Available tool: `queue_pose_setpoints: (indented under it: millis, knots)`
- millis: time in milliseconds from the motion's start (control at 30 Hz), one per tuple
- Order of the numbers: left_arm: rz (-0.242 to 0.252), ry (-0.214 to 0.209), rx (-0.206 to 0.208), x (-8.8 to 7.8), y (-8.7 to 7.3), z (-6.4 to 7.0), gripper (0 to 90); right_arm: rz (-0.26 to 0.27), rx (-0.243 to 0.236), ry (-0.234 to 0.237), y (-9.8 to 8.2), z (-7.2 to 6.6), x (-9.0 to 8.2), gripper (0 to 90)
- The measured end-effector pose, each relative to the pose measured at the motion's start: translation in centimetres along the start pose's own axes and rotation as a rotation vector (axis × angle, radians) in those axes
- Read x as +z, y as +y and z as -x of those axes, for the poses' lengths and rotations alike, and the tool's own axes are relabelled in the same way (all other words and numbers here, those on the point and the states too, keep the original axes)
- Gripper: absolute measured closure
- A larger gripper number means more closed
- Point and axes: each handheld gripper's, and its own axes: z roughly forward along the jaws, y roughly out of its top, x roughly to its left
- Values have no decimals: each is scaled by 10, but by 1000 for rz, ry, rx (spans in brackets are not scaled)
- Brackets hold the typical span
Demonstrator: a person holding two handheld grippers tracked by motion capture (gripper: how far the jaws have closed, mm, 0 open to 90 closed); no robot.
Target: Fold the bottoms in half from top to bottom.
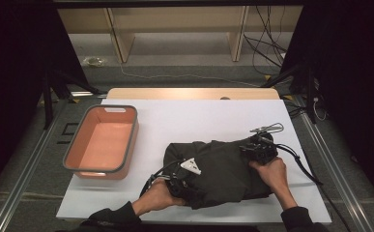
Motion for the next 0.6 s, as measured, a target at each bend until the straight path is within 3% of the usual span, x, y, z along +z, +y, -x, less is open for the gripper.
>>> queue_pose_setpoints:
  millis: [200, 400, 600]
  knots:
    - [93, 17, -63, -25, 6, -12, 571, 30, 17, 16, -1, 5, -15, 511]
    - [184, 121, -144, -58, 5, -36, 459, 53, 17, 25, -5, 17, -29, 387]
    - [208, 245, -259, -75, -5, -63, 413, 29, 43, 44, -13, 29, -32, 323]
